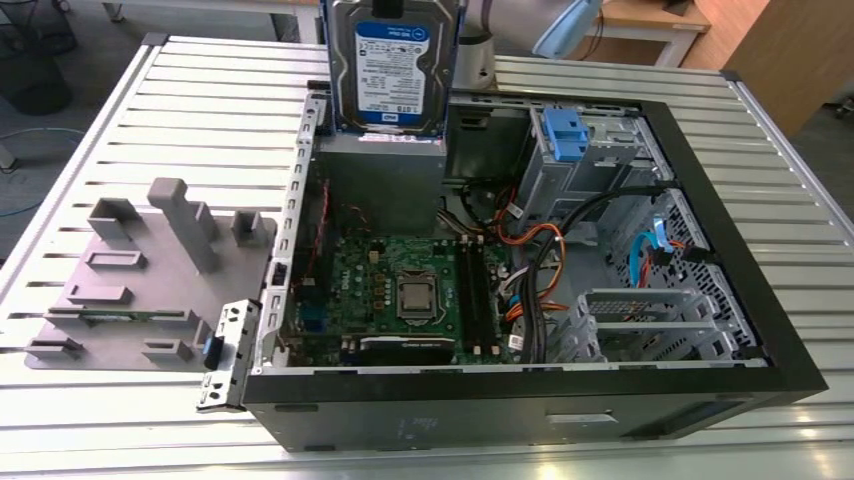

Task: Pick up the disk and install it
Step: 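Pick up the disk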

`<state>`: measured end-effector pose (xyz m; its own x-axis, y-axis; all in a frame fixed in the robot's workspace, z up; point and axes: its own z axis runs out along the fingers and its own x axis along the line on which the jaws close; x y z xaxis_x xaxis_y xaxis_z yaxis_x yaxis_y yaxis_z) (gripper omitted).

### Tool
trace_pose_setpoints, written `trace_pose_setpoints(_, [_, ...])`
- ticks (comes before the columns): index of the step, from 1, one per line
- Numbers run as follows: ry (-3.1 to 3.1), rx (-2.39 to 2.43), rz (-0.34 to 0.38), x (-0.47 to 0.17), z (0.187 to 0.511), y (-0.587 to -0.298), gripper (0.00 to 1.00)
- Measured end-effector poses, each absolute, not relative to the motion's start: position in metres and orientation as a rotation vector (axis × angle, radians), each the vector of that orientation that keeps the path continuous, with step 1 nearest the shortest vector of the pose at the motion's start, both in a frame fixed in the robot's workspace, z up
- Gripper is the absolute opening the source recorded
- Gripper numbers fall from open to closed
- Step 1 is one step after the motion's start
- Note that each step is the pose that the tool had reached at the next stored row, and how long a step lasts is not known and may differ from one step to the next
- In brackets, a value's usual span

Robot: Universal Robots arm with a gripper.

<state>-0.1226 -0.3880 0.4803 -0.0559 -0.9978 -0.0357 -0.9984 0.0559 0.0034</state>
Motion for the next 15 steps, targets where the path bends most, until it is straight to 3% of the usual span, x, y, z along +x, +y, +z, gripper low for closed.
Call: trace_pose_setpoints(15, [2.265,-2.142,0.042,-0.097,0.480,-0.388,0.35])
